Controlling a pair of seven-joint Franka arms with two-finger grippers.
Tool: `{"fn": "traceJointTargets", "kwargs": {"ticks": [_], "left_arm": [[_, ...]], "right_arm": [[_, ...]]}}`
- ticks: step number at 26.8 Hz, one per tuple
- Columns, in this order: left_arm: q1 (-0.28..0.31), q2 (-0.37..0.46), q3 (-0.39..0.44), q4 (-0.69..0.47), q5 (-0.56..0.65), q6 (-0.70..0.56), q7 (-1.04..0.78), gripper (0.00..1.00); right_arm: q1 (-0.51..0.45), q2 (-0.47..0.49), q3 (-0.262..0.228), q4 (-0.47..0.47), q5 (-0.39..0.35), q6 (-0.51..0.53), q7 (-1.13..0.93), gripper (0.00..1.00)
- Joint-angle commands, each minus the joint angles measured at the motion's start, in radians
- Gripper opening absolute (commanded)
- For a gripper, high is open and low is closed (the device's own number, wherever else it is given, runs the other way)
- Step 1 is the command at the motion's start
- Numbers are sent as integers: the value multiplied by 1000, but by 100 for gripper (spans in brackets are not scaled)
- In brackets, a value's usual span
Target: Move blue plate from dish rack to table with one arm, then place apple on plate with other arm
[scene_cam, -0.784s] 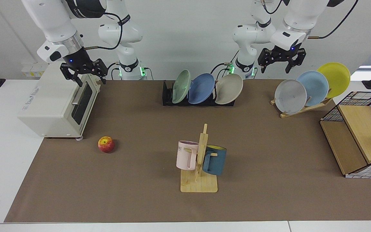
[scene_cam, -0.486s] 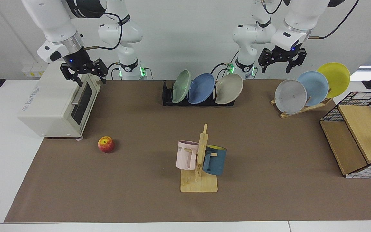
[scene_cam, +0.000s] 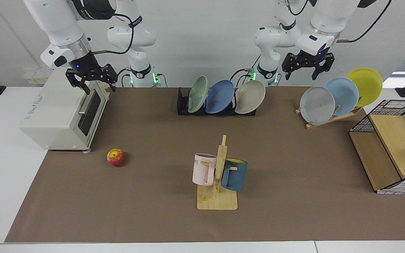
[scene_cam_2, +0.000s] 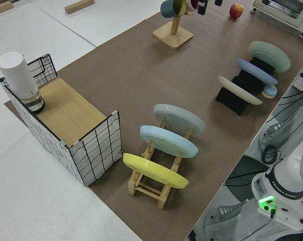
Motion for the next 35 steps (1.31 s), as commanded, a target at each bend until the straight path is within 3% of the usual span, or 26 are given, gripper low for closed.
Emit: {"fn": "traceJointTargets", "kwargs": {"ticks": [1, 21, 35], "left_arm": [[6, -10, -2, -15, -1, 7, -2, 100], [8, -16, 3, -34, -14, 18, 10, 100], [43, -1, 2, -20, -67, 36, 50, 100]], "right_arm": [[-3, -11, 4, -12, -3, 12, 24, 100], [-3, -11, 4, -12, -3, 12, 24, 100], [-3, -11, 4, -12, -4, 12, 26, 100]]}}
